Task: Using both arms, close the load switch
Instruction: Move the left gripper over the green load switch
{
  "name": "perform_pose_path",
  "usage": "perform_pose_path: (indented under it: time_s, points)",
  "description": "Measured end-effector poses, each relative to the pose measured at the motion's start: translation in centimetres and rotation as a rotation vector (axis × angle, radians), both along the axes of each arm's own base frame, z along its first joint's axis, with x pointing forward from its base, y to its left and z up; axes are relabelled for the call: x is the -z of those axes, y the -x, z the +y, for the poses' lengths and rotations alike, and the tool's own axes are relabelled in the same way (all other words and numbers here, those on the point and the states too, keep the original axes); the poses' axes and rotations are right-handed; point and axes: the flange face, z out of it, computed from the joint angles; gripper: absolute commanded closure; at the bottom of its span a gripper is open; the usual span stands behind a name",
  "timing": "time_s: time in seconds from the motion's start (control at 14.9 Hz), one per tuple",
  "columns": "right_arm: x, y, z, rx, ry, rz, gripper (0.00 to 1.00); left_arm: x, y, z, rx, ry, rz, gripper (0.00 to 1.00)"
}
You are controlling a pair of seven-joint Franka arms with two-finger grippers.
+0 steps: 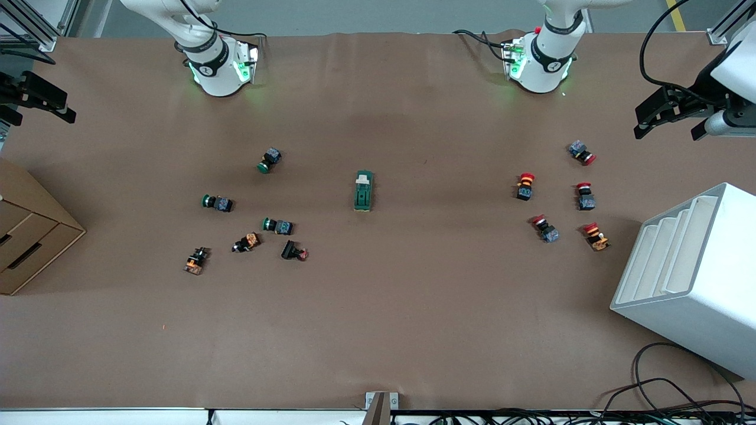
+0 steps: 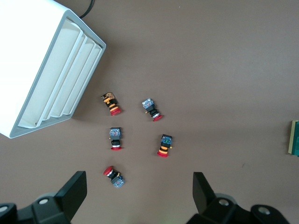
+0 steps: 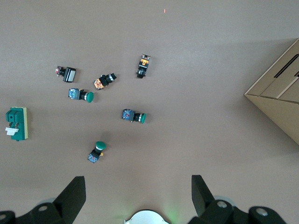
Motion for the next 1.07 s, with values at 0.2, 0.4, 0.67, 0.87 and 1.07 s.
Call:
perform_pose_path:
  time_s: [0.2, 0.4, 0.67, 0.87, 1.07]
  points:
    - [0.1, 0.1, 0.0, -0.002, -0.002, 0.008, 0.00, 0.1, 0.1, 0.0, 0.001, -0.001, 0.009, 0.00]
    - [0.1, 0.1, -0.1, -0.007, 0.018, 0.010, 0.00, 0.1, 0.2, -0.8, 0.015, -0.001, 0.009, 0.00]
    - [0.1, 0.1, -0.1, -0.009, 0.023, 0.010, 0.00, 1.8, 0.1, -8.9, 0.055, 0.003, 0.008, 0.00]
    - [0.1, 0.1, -0.1, -0.009, 0.023, 0.010, 0.00, 5.9, 0.4, -19.1, 0.000, 0.029, 0.013, 0.00]
    - [0.1, 0.1, -0.1, -0.009, 0.022, 0.010, 0.00, 11.8, 2.0, -28.4, -0.062, 0.032, 0.005, 0.00]
